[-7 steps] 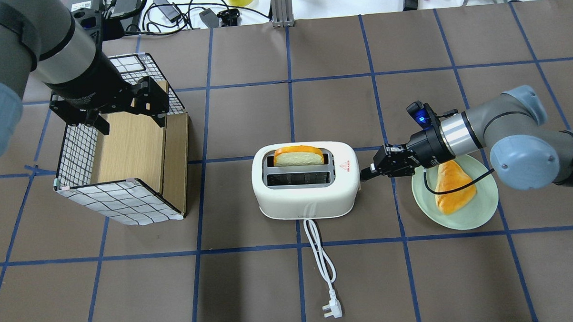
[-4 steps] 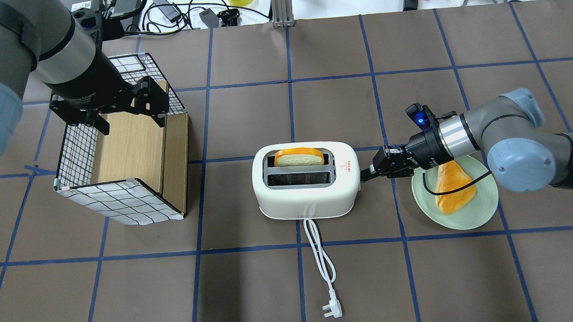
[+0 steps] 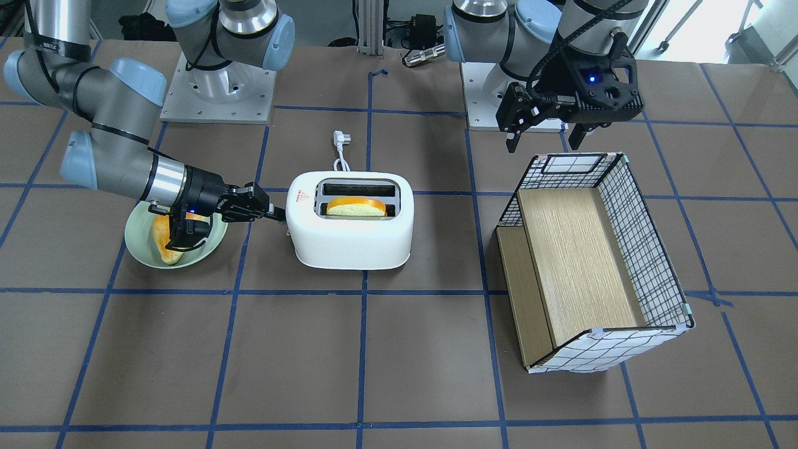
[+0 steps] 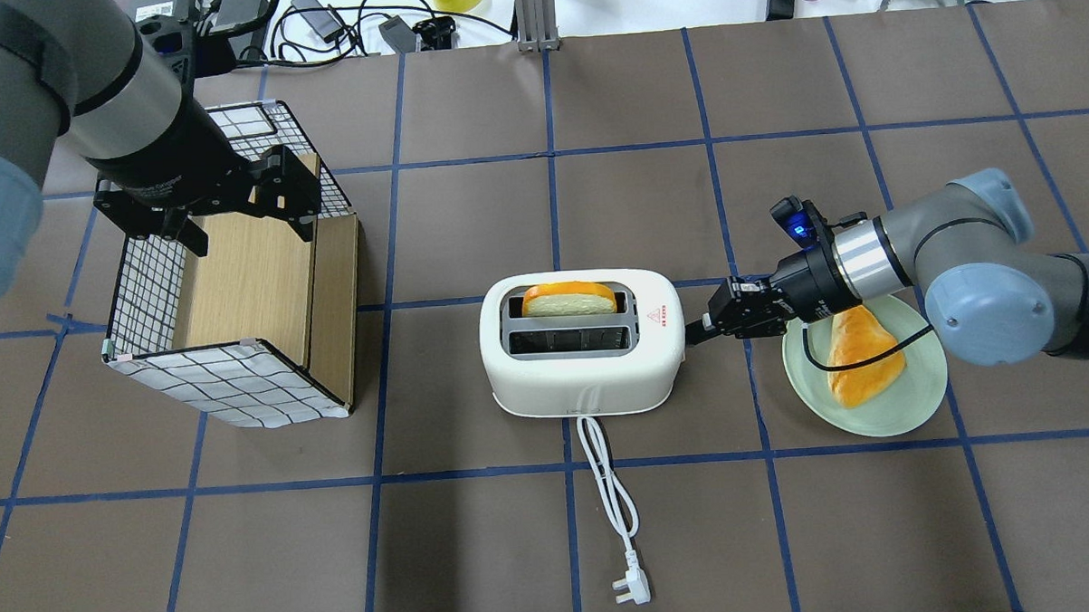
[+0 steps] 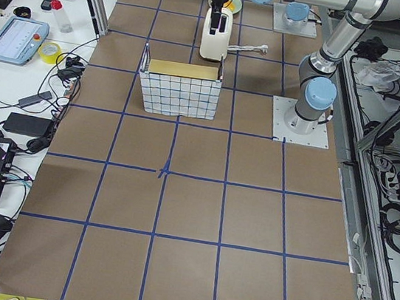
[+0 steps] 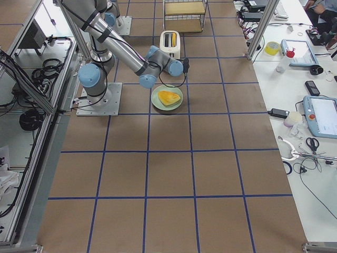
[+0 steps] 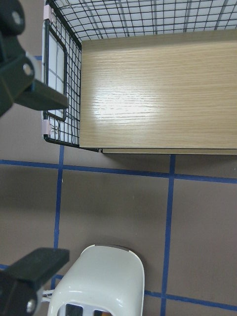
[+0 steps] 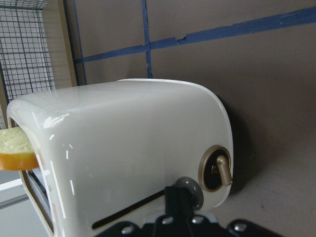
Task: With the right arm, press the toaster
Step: 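Push the toaster lever down with the right gripper, then lift the right gripper away from the toaster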
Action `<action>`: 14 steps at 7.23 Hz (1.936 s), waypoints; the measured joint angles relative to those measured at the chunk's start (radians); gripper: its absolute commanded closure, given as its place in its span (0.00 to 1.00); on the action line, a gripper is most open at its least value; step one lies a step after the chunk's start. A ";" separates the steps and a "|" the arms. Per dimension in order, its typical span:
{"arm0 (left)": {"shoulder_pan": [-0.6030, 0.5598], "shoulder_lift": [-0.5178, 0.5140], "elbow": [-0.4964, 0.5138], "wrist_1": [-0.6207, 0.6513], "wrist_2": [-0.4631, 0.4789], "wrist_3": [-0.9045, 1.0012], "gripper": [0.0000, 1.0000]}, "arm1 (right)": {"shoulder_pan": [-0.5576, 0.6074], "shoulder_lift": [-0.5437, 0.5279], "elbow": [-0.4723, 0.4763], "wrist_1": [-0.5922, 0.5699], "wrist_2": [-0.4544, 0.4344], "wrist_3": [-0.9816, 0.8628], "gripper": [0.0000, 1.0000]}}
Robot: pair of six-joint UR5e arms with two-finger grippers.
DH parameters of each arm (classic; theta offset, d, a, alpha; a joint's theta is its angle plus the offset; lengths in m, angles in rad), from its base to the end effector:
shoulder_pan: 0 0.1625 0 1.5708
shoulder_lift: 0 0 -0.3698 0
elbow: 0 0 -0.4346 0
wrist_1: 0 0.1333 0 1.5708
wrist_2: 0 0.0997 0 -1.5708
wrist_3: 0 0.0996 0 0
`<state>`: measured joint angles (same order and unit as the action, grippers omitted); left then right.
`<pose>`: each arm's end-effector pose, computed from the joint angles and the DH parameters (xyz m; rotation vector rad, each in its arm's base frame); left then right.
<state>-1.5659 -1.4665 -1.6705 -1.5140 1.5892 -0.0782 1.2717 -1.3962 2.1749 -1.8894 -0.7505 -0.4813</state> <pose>-0.1290 -0.5024 0.4390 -0.1306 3.1212 -0.0969 0.0695 -0.4743 0.1163 0.0232 2.2305 0.1136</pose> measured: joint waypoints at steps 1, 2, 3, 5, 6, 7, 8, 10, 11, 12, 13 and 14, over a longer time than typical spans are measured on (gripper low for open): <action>0.000 0.000 0.000 0.000 0.000 0.000 0.00 | 0.000 -0.002 -0.001 0.001 -0.002 0.003 1.00; 0.000 0.000 0.000 0.000 0.000 0.000 0.00 | 0.000 -0.007 -0.006 0.004 -0.008 0.015 1.00; 0.000 0.000 0.000 0.000 0.000 0.000 0.00 | 0.000 -0.012 -0.017 0.008 -0.015 0.037 1.00; 0.000 0.000 0.000 0.000 0.000 0.000 0.00 | -0.001 -0.018 -0.053 0.019 -0.024 0.082 1.00; 0.000 0.000 0.000 0.000 0.000 0.000 0.00 | -0.001 -0.023 -0.066 0.022 -0.026 0.103 1.00; 0.000 0.000 0.000 0.000 0.000 0.000 0.00 | -0.001 -0.030 -0.077 0.022 -0.030 0.127 1.00; 0.000 0.000 0.000 0.000 0.000 0.000 0.00 | 0.000 -0.036 -0.101 0.023 -0.055 0.154 1.00; 0.000 0.000 0.000 0.000 -0.001 0.000 0.00 | 0.024 -0.054 -0.205 0.039 -0.197 0.204 1.00; 0.000 0.000 0.000 0.000 -0.001 0.000 0.00 | 0.061 -0.062 -0.274 0.050 -0.312 0.230 1.00; 0.000 0.000 0.000 0.000 -0.001 0.000 0.00 | 0.108 -0.065 -0.349 0.065 -0.423 0.269 1.00; 0.000 0.000 0.000 0.000 -0.001 0.000 0.00 | 0.144 -0.066 -0.434 0.104 -0.514 0.311 1.00; 0.000 0.000 0.000 0.000 -0.001 0.000 0.00 | 0.166 -0.067 -0.526 0.173 -0.586 0.350 1.00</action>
<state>-1.5662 -1.4665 -1.6705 -1.5140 1.5881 -0.0782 1.4376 -1.4630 1.6490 -1.7165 -1.3367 -0.1317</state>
